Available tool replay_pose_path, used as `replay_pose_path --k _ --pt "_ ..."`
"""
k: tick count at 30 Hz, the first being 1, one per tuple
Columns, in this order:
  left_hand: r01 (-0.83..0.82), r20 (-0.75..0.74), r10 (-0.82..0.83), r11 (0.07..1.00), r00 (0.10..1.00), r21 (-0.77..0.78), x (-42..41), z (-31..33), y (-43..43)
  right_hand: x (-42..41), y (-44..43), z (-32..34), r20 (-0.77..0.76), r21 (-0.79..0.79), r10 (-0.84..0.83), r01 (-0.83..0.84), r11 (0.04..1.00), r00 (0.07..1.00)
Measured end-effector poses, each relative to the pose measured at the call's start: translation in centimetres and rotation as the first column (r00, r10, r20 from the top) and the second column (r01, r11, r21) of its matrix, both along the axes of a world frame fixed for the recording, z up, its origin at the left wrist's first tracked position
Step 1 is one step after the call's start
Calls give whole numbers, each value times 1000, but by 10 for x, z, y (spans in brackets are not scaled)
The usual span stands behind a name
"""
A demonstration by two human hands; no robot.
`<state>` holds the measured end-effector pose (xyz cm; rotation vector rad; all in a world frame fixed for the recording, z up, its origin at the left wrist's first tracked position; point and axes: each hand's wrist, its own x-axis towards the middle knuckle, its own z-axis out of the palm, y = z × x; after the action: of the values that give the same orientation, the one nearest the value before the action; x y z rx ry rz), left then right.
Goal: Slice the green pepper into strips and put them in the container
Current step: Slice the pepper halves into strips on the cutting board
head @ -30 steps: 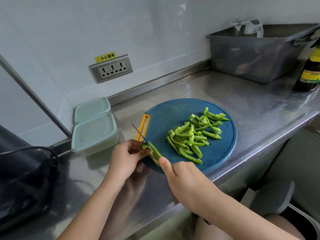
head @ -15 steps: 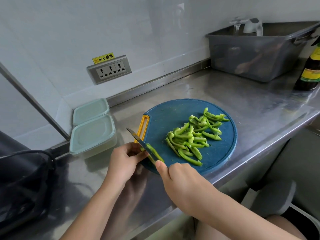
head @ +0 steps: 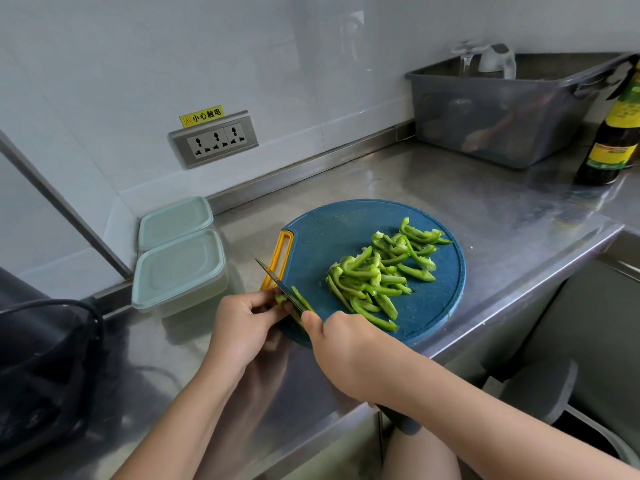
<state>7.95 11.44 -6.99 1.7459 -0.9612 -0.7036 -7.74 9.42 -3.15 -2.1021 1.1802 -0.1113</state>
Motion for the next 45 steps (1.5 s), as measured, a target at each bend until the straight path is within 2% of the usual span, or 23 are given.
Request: replay_pose_path --k 4,8,10,18,20,22,24,26,27,28,30,31,34,36,41,45 --pt "11 -12 -11 1000 1000 -24 0 0 3 5 -2 1 -74 -134 171 -179 975 983" --pt "23 10 -23 998 1000 -52 -1 2 6 9 3 6 -18 -168 138 -139 976 990" --pt "43 -9 -44 997 999 -66 -2 5 7 11 3 8 27 -136 103 -99 986 994" --pt "28 -57 -36 990 998 -140 5 9 7 22 0 7 18 -111 55 -52 992 998" --pt "-15 -57 6 986 998 -165 5 6 3 27 -2 8 -12 -49 -10 9 999 1000" --pt "-128 -91 109 963 990 -237 13 8 1 29 -1 8 -46 -39 -28 26 999 999" --pt "-190 -109 165 942 980 -276 22 11 1 26 -2 6 23 -32 -33 34 999 999" --pt "-158 -138 127 956 982 -246 25 10 3 19 0 9 86 -32 -45 48 998 995" --pt "-126 -165 90 967 982 -221 23 10 4 16 -1 11 75 7 -56 55 998 996" --pt "-92 -192 53 976 980 -200 22 10 3 13 -3 14 70 118 -131 122 986 989" --pt "-15 -223 -23 986 975 -164 18 10 1 4 -9 17 65 380 -342 294 877 937" --pt "21 -221 -53 990 974 -143 16 9 0 -4 -14 16 64 444 -387 321 836 920" --pt "66 -151 -78 994 985 -82 10 5 -1 -23 -21 18 81 538 -416 312 783 906" --pt "49 -70 -53 997 996 -56 7 2 -2 -27 -19 20 103 541 -407 292 789 908" --pt "-26 38 28 998 999 -52 7 0 -3 -17 0 2 213 310 -242 169 936 947" --pt "-58 124 61 998 990 -28 9 -1 -4 -13 9 -5 245 336 -232 142 931 941"
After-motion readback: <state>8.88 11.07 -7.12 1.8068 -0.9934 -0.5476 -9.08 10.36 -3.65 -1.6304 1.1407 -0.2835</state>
